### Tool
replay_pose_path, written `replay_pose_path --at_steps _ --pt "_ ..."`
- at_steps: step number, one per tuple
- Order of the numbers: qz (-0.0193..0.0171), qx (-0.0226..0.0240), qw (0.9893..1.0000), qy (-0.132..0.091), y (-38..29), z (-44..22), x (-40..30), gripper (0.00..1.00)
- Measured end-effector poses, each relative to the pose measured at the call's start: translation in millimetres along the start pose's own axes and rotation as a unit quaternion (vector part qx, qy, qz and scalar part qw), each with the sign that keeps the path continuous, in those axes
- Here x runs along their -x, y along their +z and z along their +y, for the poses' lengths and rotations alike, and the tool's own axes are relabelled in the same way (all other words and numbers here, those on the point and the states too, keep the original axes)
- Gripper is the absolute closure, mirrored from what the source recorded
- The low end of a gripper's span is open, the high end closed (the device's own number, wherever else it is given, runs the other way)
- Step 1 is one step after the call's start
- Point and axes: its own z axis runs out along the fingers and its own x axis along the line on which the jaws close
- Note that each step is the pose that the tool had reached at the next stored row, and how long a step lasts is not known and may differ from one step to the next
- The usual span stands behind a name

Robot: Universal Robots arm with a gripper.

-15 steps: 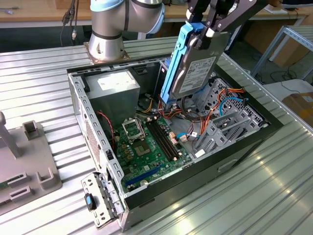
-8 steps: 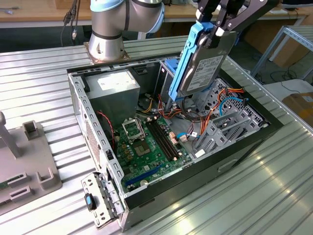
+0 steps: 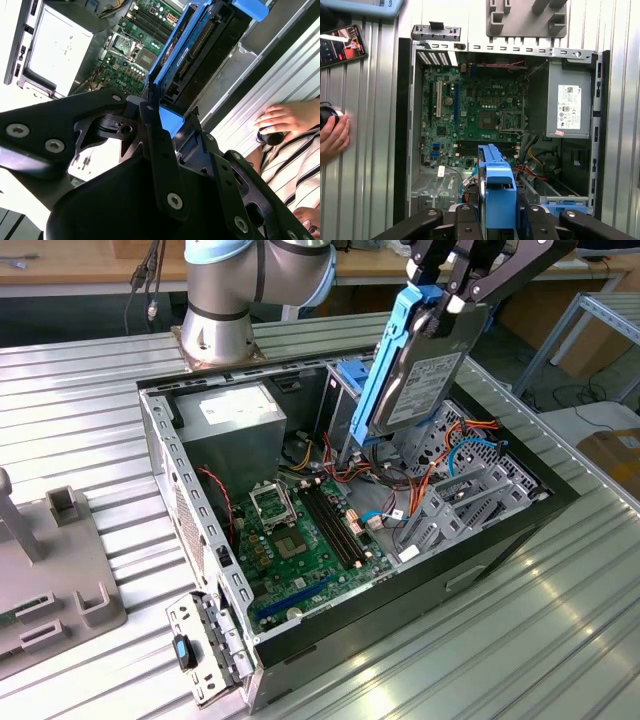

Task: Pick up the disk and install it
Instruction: 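Pick up the disk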

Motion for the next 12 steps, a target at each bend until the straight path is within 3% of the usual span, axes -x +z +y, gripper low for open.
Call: replay_pose_path --at_steps 9,12 --pt "0.0 0.0 1.0 0.0 -0.2 -13.9 -0.4 0.64" --pt "0.0 0.0 1.0 0.0 -0.2 -14.4 -0.3 0.64"
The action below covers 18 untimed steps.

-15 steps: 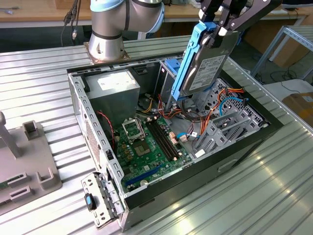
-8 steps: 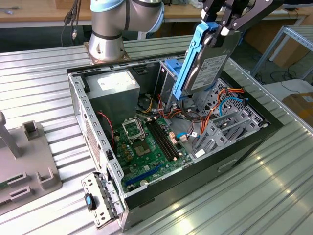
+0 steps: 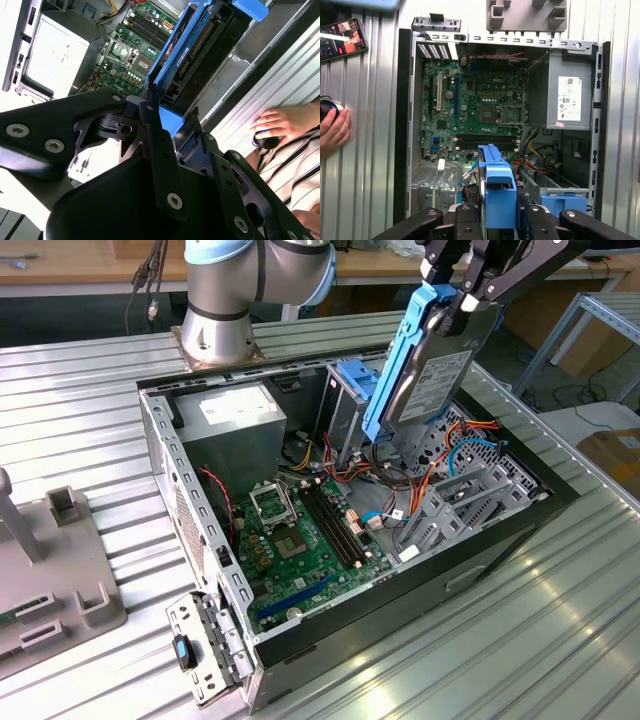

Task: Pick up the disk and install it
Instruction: 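Pick up the disk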

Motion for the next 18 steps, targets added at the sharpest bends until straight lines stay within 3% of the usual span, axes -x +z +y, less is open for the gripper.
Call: replay_pose_path --at_steps 4,12,18 --pt "0.0 0.0 1.0 0.0 0.0 -1.8 -0.1 0.64" --pt "0.0 0.0 1.0 0.0 -0.2 -17.8 -0.8 0.64" --pt "0.0 0.0 1.0 0.0 -0.3 -21.2 -0.8 0.64"
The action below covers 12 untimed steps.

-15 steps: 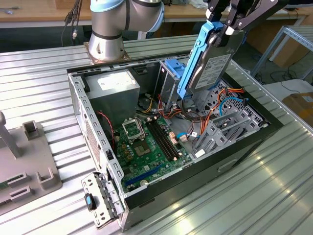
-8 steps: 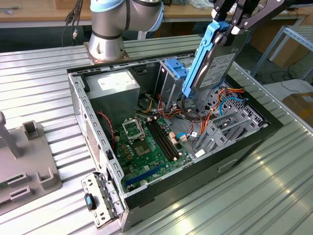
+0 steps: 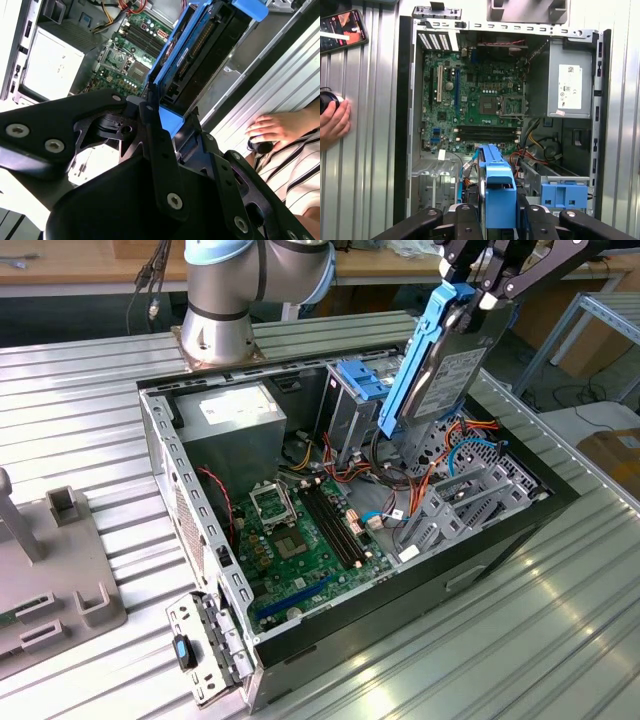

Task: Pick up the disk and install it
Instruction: 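Pick up the disk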

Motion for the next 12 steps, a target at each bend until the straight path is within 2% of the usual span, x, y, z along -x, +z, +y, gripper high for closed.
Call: replay_pose_path --at_steps 8,12 --pt "0.0 0.0 1.0 0.0 0.0 -0.4 0.0 0.64" --pt "0.0 0.0 1.0 0.0 -0.1 -4.9 -0.2 0.64"
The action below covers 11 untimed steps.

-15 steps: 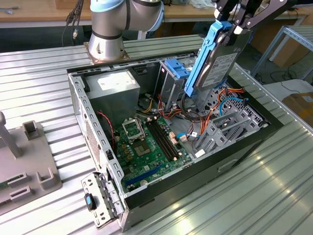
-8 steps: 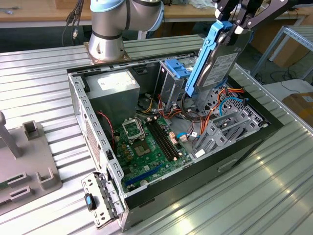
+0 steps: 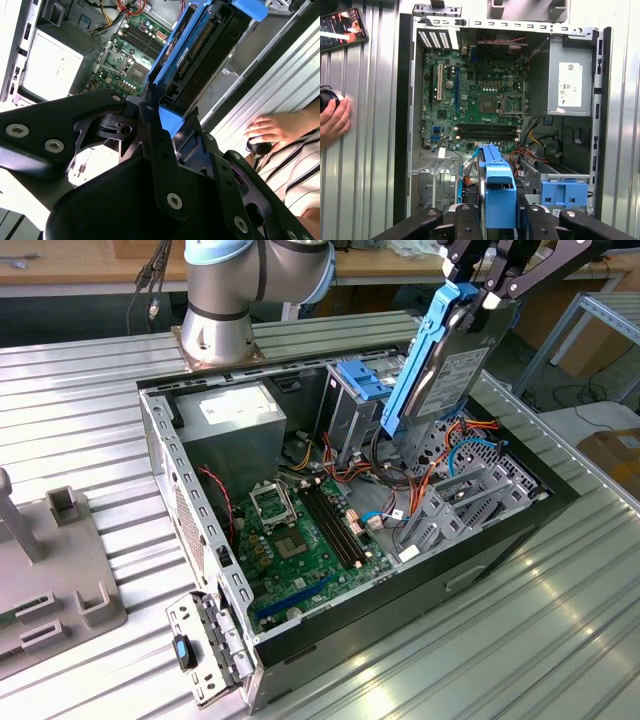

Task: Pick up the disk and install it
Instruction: 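Pick up the disk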

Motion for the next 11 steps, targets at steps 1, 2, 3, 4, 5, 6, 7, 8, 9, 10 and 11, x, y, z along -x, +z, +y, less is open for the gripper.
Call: replay_pose_path --at_steps 1,2,3,4,5,6,7,8,9,10,11 --pt "0.0 0.0 1.0 0.0 0.0 -0.6 0.0 0.64" --pt "0.0 0.0 1.0 0.0 0.0 -0.7 0.0 0.64" --pt "0.0 0.0 1.0 0.0 0.0 -0.9 -0.1 0.64" --pt "0.0 0.0 1.0 0.0 0.0 -1.1 -0.1 0.64" --pt "0.0 0.0 1.0 0.0 0.0 -1.3 -0.1 0.64" --pt "0.0 0.0 1.0 0.0 0.0 -1.4 -0.1 0.64" --pt "0.0 0.0 1.0 0.0 0.0 -1.5 -0.1 0.64" --pt "0.0 0.0 1.0 0.0 0.0 -2.0 -0.1 0.64" --pt "0.0 0.0 1.0 0.0 0.0 -2.2 -0.1 0.64" --pt "0.0 0.0 1.0 0.0 0.0 -2.4 -0.1 0.64" --pt "0.0 0.0 1.0 0.0 0.0 -2.5 -0.2 0.64"
